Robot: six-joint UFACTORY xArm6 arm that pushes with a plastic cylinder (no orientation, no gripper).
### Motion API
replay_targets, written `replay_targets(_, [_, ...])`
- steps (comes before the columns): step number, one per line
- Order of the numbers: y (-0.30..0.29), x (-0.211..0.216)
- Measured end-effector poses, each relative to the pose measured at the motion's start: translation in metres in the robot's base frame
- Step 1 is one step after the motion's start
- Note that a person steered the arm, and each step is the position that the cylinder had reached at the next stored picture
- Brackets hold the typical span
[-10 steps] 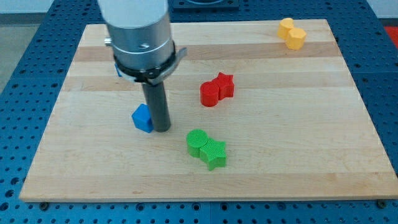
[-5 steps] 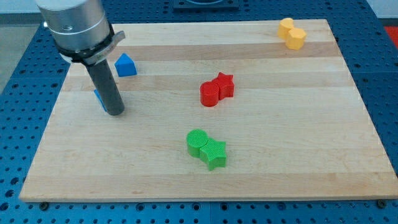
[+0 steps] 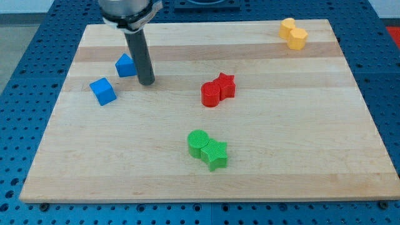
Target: Push the blue blocks towards the center left
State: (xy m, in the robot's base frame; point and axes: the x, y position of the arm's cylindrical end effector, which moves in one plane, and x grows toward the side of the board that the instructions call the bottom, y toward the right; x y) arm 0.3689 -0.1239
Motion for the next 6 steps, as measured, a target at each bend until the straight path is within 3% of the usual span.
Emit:
replay_targets(2, [-0.007, -0.047])
replay_targets(4, [-0.056, -0.053])
replay_targets(6, [-0.065, -0.042])
